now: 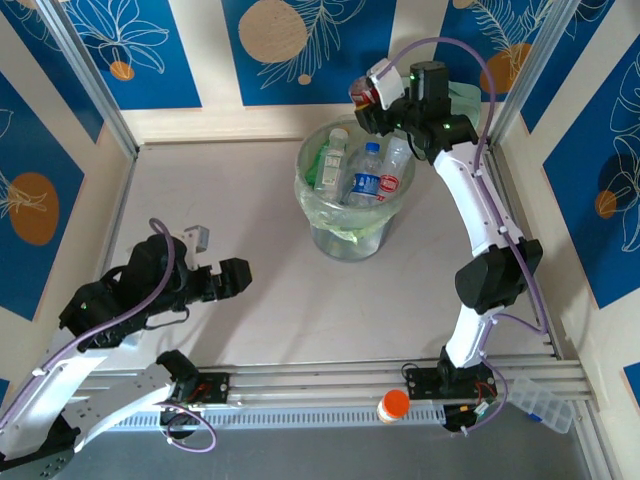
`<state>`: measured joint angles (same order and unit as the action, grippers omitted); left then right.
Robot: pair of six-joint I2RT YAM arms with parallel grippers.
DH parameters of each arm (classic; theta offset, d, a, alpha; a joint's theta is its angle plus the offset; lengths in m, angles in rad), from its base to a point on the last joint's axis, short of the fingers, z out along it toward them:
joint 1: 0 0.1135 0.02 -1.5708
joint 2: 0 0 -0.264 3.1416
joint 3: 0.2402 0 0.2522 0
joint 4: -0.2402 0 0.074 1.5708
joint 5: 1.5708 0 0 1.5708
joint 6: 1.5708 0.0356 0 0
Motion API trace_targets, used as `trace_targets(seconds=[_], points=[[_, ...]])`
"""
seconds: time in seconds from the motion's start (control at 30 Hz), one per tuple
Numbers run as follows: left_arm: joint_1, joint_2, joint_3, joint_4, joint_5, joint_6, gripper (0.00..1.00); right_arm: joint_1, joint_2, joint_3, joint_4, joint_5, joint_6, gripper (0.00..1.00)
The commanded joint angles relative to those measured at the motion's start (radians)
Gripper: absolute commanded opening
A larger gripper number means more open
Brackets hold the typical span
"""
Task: Put the plastic bottles in the bin
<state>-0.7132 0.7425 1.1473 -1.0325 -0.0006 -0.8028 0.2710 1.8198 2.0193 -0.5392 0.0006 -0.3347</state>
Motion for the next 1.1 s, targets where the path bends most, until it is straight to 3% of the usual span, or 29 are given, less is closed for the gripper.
trace_targets(seconds=[0.0,0.13,0.33,0.67,0.83,1.07], points=[[0.02,0.01,0.021,-0.006,0.0,0.03,0.98,0.011,-0.005,-0.038,-0.022,0.004,-0.056,0.54],[0.027,0.02,0.026,-0.004,0.003,0.04,0.99,0.004,-0.002,-0.056,-0.025,0.016,-0.057,0.55],[0.04,0.027,0.022,-0.002,0.011,0.049,0.99,-0.001,-0.007,-0.055,-0.027,-0.029,-0.038,0.69],[0.06,0.036,0.026,0.006,0.029,0.059,0.99,-0.002,-0.008,-0.038,-0.025,-0.091,-0.007,0.72],[0.066,0.041,0.026,0.01,0.037,0.063,0.99,-0.007,0.005,0.013,-0.014,-0.144,0.052,0.78],[0.075,0.046,0.033,0.01,0.042,0.068,0.99,-0.02,0.045,0.084,0.016,-0.221,0.187,0.71]])
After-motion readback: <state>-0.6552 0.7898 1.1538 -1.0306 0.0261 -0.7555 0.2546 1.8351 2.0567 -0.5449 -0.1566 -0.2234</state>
